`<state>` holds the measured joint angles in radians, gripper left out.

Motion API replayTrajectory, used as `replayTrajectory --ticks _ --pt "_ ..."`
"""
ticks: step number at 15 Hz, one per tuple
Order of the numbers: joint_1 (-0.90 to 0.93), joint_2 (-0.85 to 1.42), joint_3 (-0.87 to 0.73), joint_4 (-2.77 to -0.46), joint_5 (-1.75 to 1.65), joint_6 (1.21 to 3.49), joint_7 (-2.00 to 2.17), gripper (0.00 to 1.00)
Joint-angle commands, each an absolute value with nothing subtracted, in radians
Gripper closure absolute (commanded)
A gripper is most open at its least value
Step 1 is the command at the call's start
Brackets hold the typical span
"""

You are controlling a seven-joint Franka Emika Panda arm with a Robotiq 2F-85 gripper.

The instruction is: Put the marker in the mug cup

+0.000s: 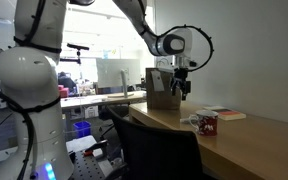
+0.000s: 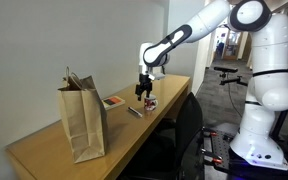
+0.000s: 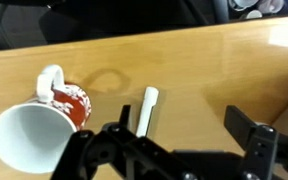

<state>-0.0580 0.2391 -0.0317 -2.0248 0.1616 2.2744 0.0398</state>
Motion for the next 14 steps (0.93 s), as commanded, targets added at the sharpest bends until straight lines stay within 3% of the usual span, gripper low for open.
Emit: replayTrajectory --ticks 1,14 --pt "-0.062 0.351 -0.026 -1.906 0.173 2.277 0.016 0.00" --pt "-0.106 0.605 -0.014 -1.728 0.186 2.233 0.031 0.00"
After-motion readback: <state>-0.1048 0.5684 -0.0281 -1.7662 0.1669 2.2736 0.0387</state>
